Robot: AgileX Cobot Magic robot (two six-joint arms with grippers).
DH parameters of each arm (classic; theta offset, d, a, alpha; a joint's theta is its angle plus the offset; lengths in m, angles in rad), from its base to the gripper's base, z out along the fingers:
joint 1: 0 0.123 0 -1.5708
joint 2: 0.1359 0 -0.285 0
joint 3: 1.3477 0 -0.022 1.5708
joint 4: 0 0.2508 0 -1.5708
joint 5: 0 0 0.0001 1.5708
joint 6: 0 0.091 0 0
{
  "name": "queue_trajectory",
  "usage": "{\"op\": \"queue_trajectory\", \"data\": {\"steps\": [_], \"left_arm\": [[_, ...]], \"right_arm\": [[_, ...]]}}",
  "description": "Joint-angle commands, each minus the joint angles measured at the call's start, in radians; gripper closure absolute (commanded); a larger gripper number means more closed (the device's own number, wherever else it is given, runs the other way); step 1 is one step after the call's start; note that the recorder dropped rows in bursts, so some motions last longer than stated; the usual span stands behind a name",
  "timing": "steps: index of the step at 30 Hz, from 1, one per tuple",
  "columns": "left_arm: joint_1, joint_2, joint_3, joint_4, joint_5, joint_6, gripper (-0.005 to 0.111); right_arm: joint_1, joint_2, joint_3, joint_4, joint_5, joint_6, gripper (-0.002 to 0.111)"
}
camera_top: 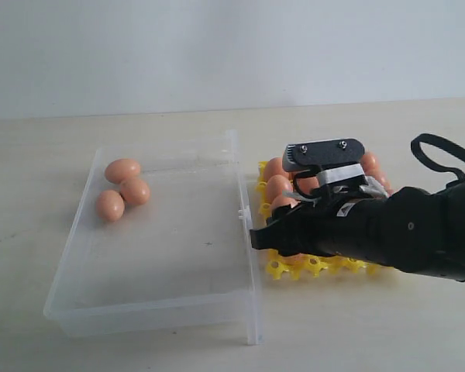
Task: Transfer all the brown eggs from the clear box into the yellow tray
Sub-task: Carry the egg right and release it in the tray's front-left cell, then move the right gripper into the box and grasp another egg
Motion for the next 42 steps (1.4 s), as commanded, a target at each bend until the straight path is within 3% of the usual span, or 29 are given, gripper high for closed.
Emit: {"op": "queue_trajectory", "data": {"steps": [1, 7, 12, 15, 20, 22, 25, 31, 36, 42], "left_arm": [[-0.004, -0.006, -0.004, -0.003, -0.010, 0.000, 0.107], [-0.004, -0.006, -0.004, -0.003, -0.010, 0.000, 0.107], [-0.004, -0.006, -0.004, -0.003, -0.010, 0.000, 0.107], [-0.004, -0.006, -0.004, -0.003, -0.010, 0.000, 0.107], [-0.004, -0.006, -0.004, -0.003, -0.010, 0.000, 0.107], [-0.004, -0.006, -0.004, -0.003, -0.010, 0.000, 0.107], [-0.004, -0.006, -0.004, -0.003, -0.010, 0.000, 0.107], [-0.004, -0.006, -0.004, -0.003, -0.010, 0.000, 0.107], [-0.004, -0.006, -0.004, -0.003, -0.010, 0.000, 0.107], [-0.004, -0.006, -0.004, -0.003, -0.010, 0.000, 0.107]], "right_arm": [[0.002, -0.041, -0.006, -0.004, -0.022, -0.055, 0.046], [0.002, -0.049, -0.031, -0.002, 0.007, -0.055, 0.046], [0.002, -0.089, -0.193, -0.002, 0.172, -0.053, 0.047], [0.005, -0.077, -0.360, -0.027, 0.390, -0.053, 0.054], [0.049, 0.049, -0.714, -0.160, 0.944, -0.063, 0.075], [0.066, 0.122, -0.833, -0.191, 1.043, -0.063, 0.078], [0.072, 0.239, -1.021, -0.230, 1.086, -0.056, 0.074], [0.072, 0.531, -1.382, -0.409, 1.149, 0.175, 0.053], [0.072, 0.729, -1.615, -0.490, 1.218, 0.202, 0.051], [0.072, 0.812, -1.686, -0.533, 1.152, 0.282, 0.051]]}}
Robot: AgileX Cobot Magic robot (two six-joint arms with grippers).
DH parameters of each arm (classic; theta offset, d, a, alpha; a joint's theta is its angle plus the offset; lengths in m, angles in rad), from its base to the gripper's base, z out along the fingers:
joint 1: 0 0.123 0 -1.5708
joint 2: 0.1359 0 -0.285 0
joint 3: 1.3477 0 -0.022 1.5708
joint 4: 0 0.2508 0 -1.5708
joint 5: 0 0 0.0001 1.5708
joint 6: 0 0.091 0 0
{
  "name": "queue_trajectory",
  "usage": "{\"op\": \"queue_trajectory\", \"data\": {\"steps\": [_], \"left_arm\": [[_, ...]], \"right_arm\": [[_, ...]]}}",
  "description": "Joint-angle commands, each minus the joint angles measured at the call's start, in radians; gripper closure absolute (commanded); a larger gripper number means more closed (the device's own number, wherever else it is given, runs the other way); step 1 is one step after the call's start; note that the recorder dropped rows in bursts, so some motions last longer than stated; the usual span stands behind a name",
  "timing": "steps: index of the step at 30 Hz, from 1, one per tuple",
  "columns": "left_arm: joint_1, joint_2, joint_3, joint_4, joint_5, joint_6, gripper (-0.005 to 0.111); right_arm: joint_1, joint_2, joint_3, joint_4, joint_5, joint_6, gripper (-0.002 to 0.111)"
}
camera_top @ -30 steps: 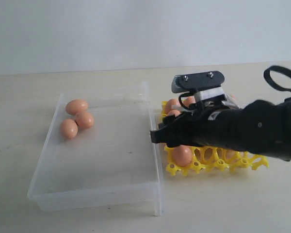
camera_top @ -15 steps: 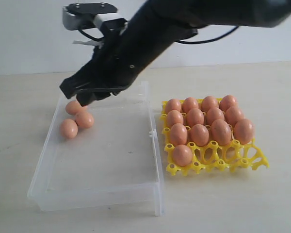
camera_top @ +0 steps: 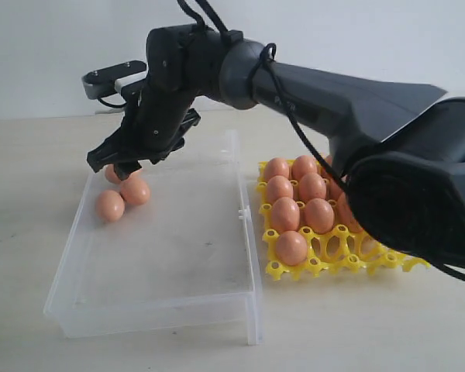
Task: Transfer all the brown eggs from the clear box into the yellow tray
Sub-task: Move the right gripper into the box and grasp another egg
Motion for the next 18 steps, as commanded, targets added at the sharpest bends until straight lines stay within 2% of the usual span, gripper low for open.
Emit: {"op": "queue_trajectory", "data": {"steps": [1, 18], "left_arm": [[-0.004, -0.006, -0.004, -0.003, -0.010, 0.000, 0.107], [-0.004, -0.006, -0.004, -0.003, -0.010, 0.000, 0.107]], "right_arm": [[0.001, 0.038, -0.043, -0.016, -0.063, 0.044, 0.051], [0.001, 0.090, -0.044, 0.014, -0.162, 0.098, 0.051]]}}
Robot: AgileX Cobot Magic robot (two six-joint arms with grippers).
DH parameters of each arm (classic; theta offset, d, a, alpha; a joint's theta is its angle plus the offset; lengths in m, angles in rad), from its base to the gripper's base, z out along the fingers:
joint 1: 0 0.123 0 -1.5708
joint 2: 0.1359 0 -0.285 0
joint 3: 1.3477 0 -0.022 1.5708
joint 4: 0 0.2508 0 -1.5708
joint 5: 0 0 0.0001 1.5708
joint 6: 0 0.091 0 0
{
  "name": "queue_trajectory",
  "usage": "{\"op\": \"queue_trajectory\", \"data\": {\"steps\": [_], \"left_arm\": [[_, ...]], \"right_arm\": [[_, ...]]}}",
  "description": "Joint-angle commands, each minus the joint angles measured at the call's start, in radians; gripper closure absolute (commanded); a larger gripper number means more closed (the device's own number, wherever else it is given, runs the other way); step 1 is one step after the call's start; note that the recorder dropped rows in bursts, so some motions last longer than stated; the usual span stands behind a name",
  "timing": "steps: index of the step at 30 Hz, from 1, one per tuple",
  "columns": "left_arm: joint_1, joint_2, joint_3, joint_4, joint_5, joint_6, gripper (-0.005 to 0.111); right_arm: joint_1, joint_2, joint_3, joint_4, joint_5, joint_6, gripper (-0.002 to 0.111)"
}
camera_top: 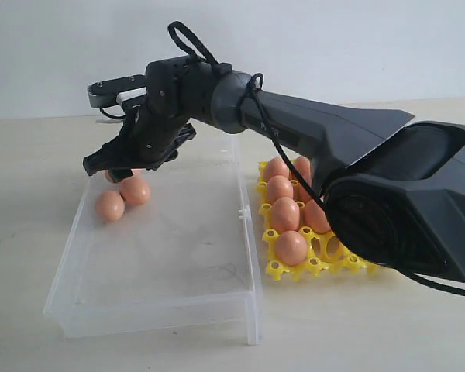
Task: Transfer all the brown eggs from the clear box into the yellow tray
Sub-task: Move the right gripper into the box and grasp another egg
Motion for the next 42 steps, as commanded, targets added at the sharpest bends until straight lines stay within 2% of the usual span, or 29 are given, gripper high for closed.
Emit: {"op": "queue_trajectory", "data": {"steps": [1, 9, 18, 20, 23, 25, 36, 39, 42], "left_arm": [[-0.004, -0.006, -0.004, -0.003, -0.010, 0.000, 0.107], [-0.004, -0.006, -0.004, -0.003, -0.010, 0.000, 0.107], [-0.004, -0.006, -0.004, -0.003, -0.010, 0.000, 0.107], [-0.004, -0.006, -0.004, -0.003, -0.010, 0.000, 0.107], [-0.004, -0.006, -0.004, -0.003, -0.010, 0.000, 0.107], [-0.004, -0.006, -0.004, -0.003, -0.010, 0.000, 0.107], [-0.004, -0.006, -0.004, -0.003, -0.010, 0.000, 0.107], [-0.004, -0.006, -0.004, -0.003, -0.010, 0.000, 0.107], [-0.004, -0.006, -0.004, -0.003, -0.010, 0.000, 0.107]], "right_arm": [[0.001, 0.007, -0.007, 0.013, -0.038, 0.012, 0.051], [0.001, 0.059, -0.007, 0.015, -0.102, 0.044, 0.051], [0.001, 0.104, -0.007, 0.042, -0.078, 0.053, 0.054], [0.001, 0.108, -0.007, 0.042, -0.061, 0.053, 0.062], [0.001, 0.108, -0.007, 0.042, -0.045, 0.047, 0.092], [0.001, 0.100, -0.007, 0.037, -0.043, 0.046, 0.108], [0.001, -0.046, 0.029, -0.019, -0.033, 0.045, 0.108], [0.006, -0.129, 0.123, -0.024, -0.079, 0.045, 0.108], [0.013, -0.245, 0.291, -0.047, -0.189, 0.034, 0.108]]}}
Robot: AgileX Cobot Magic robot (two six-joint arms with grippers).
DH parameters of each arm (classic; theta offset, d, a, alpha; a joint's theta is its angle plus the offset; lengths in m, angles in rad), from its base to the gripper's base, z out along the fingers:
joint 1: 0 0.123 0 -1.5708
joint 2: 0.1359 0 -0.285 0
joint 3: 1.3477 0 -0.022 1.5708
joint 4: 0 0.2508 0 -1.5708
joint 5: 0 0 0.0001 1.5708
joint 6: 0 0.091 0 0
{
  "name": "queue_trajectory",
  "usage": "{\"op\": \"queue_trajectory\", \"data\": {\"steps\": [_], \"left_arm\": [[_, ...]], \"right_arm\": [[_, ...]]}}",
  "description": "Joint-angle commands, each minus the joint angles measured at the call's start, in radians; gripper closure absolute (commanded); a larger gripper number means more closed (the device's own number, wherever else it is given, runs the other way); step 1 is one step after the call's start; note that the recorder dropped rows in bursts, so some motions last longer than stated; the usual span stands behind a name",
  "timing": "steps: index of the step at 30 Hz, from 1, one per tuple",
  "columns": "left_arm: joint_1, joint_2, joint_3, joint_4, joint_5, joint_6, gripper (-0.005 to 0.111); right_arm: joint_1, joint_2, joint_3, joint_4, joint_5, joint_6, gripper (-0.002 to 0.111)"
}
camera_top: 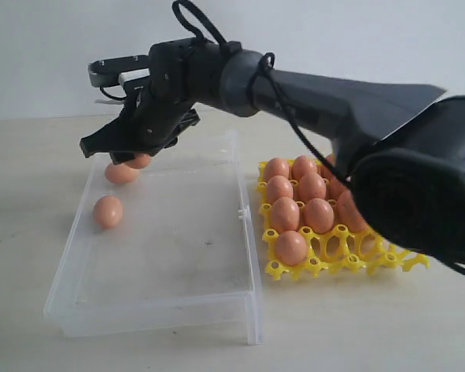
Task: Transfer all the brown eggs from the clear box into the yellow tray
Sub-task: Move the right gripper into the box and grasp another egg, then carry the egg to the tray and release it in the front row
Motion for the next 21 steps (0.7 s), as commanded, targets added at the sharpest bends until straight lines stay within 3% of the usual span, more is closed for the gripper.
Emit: {"op": "queue_trajectory", "data": {"steps": [1, 11, 16, 21], "left_arm": [[-0.004, -0.006, -0.004, -0.003, -0.010, 0.000, 0.107], [-0.004, -0.006, -0.004, -0.003, -0.010, 0.000, 0.107], [-0.004, -0.006, -0.004, -0.003, -0.010, 0.000, 0.107], [-0.004, -0.006, -0.004, -0.003, -0.010, 0.000, 0.107]], "right_arm": [[0.010, -0.172, 0.239, -0.043, -0.167, -0.013, 0.108], [-0.002, -0.683, 1.007, -0.059, -0.658, -0.020, 0.108], [-0.054, -0.870, 1.263, -0.057, -0.691, -0.019, 0.108], [-0.150, -0.933, 1.386, -0.039, -0.618, 0.009, 0.108]]}}
